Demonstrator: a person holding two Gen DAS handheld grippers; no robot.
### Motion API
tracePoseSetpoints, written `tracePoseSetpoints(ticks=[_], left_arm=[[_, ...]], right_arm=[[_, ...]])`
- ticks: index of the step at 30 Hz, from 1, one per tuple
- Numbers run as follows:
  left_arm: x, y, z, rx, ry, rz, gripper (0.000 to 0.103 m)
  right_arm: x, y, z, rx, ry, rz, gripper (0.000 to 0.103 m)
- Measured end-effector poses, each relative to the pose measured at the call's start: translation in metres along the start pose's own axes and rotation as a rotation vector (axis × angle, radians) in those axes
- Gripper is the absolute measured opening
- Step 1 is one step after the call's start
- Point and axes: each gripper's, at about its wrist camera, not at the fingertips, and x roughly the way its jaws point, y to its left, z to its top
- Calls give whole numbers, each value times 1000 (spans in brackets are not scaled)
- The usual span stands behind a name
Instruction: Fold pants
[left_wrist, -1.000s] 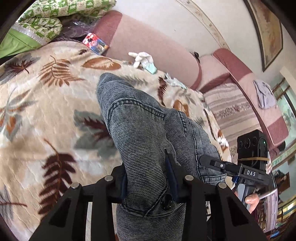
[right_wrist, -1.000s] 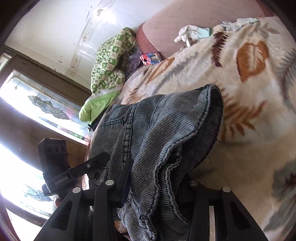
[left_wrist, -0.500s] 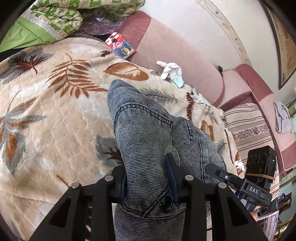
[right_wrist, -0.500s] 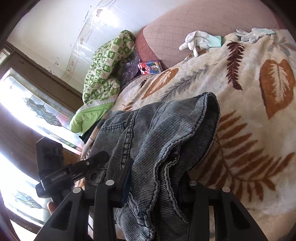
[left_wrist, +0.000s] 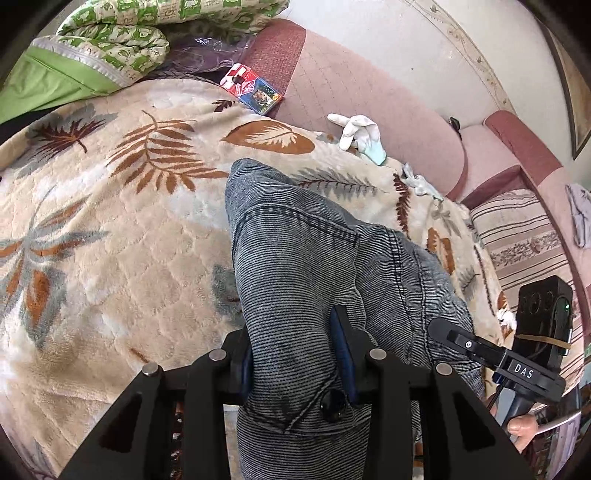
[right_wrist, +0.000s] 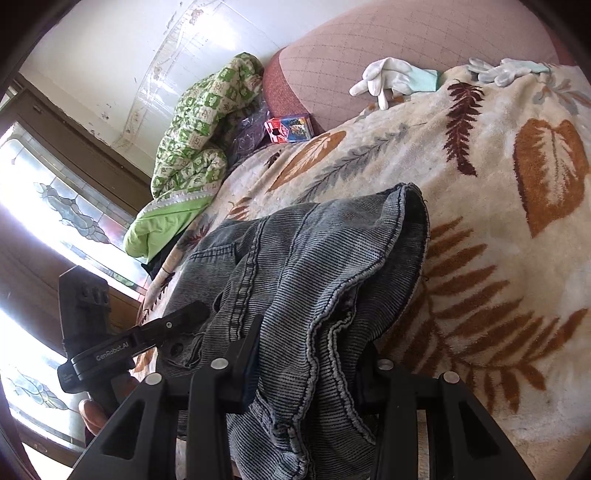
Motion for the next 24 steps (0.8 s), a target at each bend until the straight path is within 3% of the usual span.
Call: tracePoseSetpoints(ticks=[8, 15, 24], left_arm=[[4, -15, -10, 120, -32, 161, 40], [11, -35, -24, 272, -96, 335, 47], [12, -42, -31, 320, -124, 398, 49]], right_arm=[[5, -5, -4, 5, 16, -27, 41], [7, -8, -7, 5, 29, -43, 41], [9, -12, -9, 21, 44, -38, 41]])
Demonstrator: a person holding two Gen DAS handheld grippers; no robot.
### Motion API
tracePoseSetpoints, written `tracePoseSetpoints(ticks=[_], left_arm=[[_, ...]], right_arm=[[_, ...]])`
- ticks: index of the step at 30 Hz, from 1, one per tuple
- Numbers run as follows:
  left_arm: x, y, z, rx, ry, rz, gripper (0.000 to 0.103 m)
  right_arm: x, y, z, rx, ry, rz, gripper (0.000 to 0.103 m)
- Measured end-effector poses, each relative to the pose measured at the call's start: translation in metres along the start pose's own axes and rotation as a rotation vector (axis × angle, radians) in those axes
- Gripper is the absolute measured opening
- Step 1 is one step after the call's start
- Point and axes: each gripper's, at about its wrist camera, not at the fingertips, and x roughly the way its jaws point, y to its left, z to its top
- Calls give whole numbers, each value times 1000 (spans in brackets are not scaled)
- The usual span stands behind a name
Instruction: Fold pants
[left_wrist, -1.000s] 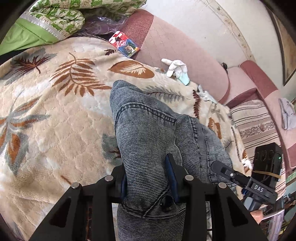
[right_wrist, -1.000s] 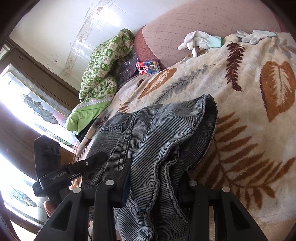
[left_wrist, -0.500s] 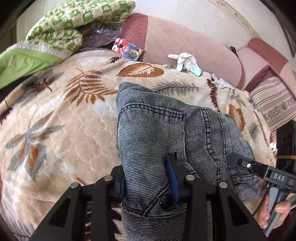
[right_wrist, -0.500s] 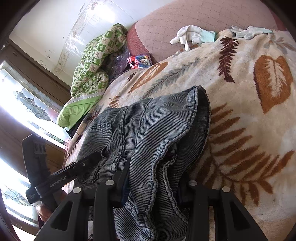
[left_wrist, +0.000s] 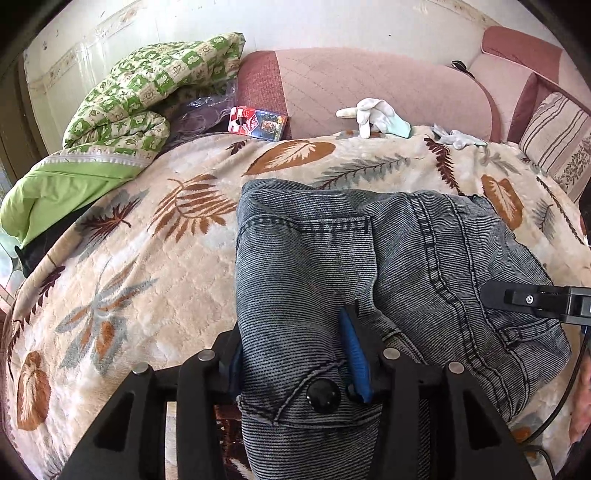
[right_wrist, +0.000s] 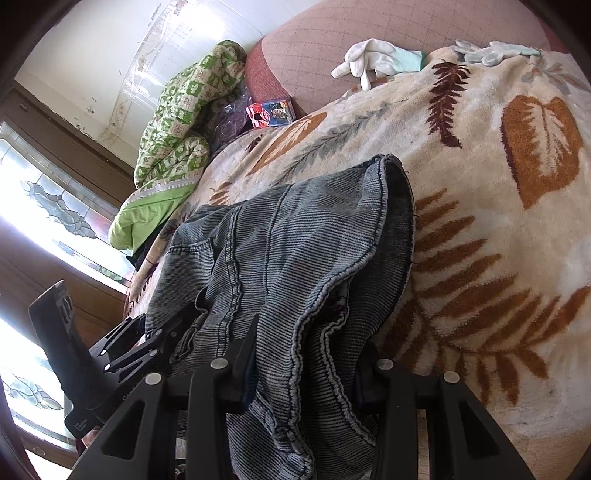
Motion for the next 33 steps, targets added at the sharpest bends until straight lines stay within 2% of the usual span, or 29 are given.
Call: tracePoseSetpoints(ticks=[5, 9, 20, 33], left_arm=[[0, -4, -3, 11, -9, 29, 52], [1, -3, -5, 1, -10, 53, 61], [2, 0, -6, -13, -10, 47, 63], [0, 0, -15, -33, -58, 86, 72]], right_arm=[[1, -2, -1, 10, 5, 7, 41], [1, -3, -2, 12, 6, 7, 41], [1, -3, -2, 6, 9, 2, 42], [0, -3, -3, 3, 12, -4, 43]])
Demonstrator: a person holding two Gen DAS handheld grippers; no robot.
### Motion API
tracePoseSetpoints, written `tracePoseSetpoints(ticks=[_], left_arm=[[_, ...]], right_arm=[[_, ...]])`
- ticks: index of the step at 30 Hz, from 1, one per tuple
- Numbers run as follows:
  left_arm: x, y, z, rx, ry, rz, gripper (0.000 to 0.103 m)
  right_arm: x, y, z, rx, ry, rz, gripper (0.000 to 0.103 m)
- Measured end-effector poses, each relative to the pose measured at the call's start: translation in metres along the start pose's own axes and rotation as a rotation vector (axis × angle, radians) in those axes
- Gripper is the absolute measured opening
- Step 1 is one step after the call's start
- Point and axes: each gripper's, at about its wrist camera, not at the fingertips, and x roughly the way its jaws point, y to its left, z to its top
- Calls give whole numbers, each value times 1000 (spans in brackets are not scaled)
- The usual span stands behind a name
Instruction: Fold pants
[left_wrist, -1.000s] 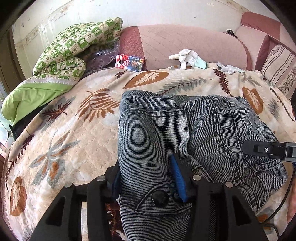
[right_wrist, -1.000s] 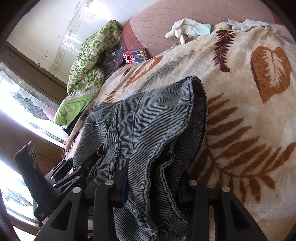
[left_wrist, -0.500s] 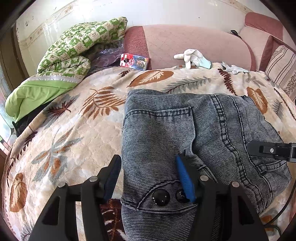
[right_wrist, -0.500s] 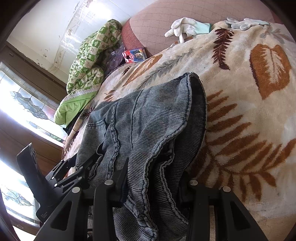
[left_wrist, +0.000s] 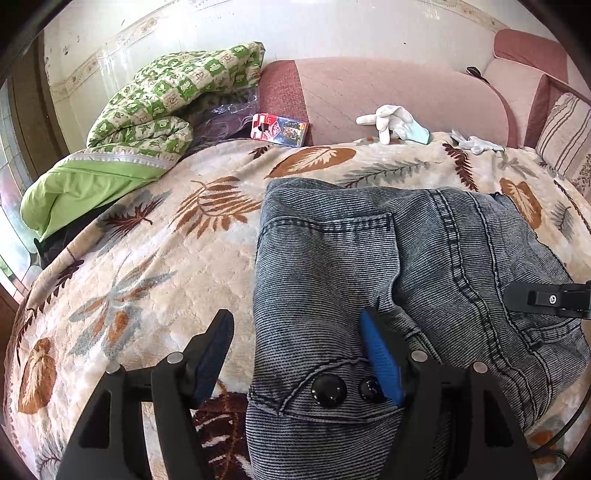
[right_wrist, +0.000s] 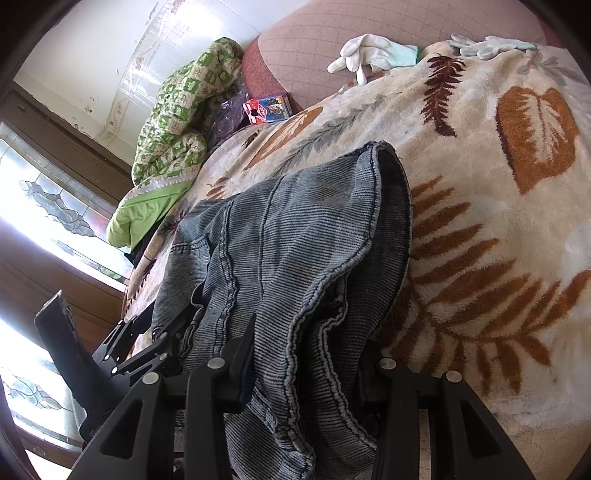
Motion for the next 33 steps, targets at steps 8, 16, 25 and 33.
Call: tracePoseSetpoints(ticks=[8, 16, 25, 33], left_arm=[[4, 8, -3, -57, 2, -19, 79], [-1, 3, -4, -46, -14, 20, 79], [-9, -1, -3, -2, -10, 44, 74], [-11, -1, -2, -11, 3, 37, 70]], right_arm=[[0, 0, 0, -2, 1, -1, 43], [0, 2, -1, -16, -5, -16, 43], [-5, 19, -2, -108, -61, -92, 43], [-12, 35, 1, -180, -116, -131, 43]])
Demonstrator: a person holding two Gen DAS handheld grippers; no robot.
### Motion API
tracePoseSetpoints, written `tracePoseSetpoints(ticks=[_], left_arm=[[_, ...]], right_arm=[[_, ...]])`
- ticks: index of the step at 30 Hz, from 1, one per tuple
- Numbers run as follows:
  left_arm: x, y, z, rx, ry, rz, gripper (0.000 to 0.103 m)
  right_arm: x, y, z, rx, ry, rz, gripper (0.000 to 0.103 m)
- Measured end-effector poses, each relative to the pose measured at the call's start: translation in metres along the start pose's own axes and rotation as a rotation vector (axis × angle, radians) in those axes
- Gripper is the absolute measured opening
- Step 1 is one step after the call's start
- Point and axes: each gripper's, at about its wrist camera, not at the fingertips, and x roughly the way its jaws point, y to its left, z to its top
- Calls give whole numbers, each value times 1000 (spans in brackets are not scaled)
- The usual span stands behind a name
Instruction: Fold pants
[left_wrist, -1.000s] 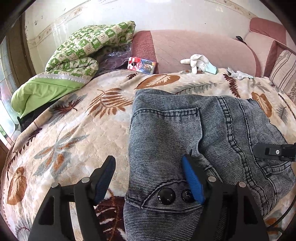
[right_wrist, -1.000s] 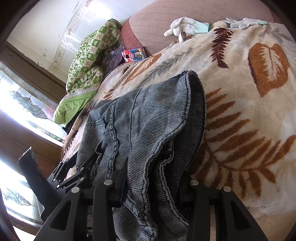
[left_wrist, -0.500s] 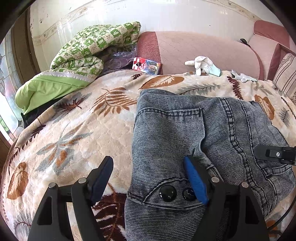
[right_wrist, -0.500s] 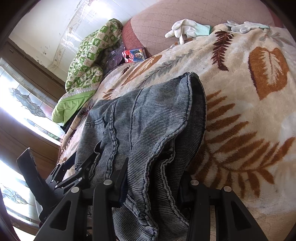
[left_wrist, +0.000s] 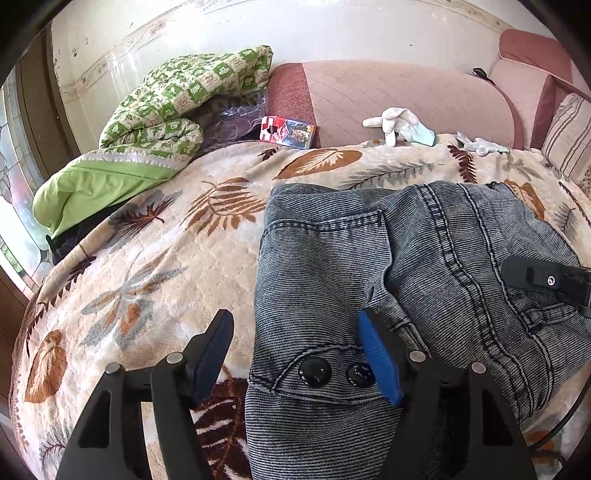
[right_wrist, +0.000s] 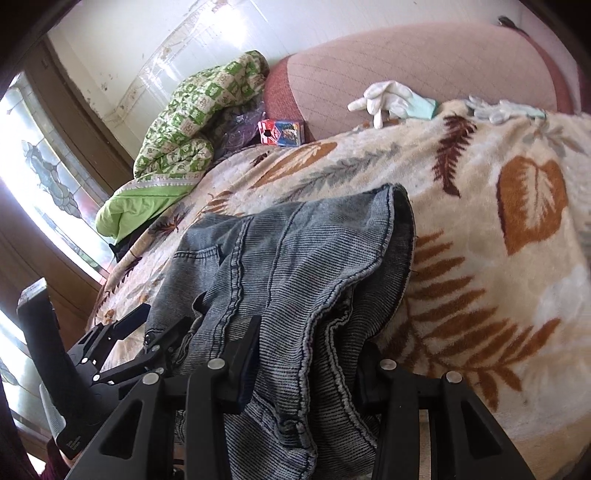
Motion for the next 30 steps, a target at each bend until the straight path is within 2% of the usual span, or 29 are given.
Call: tracePoseSetpoints(ticks=[5, 9, 13, 18, 22, 30], left_arm=[[0, 1, 0, -16, 9, -5, 70], [0, -2, -1, -4, 8, -5, 70], [0, -2, -2, 1, 5, -2, 71], [3, 1, -2, -8, 13, -3, 75], [4, 2, -3, -17, 17, -3, 78], [5, 1, -4, -15, 14, 1, 79]], right_arm=[[-3, 8, 4, -40, -33, -22, 43], [9, 2, 2, -39, 5, -57, 43], [16, -15, 2, 43, 45, 0, 43], [18, -14, -3, 33, 48, -16, 45], [19, -21, -2, 75, 65, 3, 48], [22, -29, -3, 131, 87, 25, 52]])
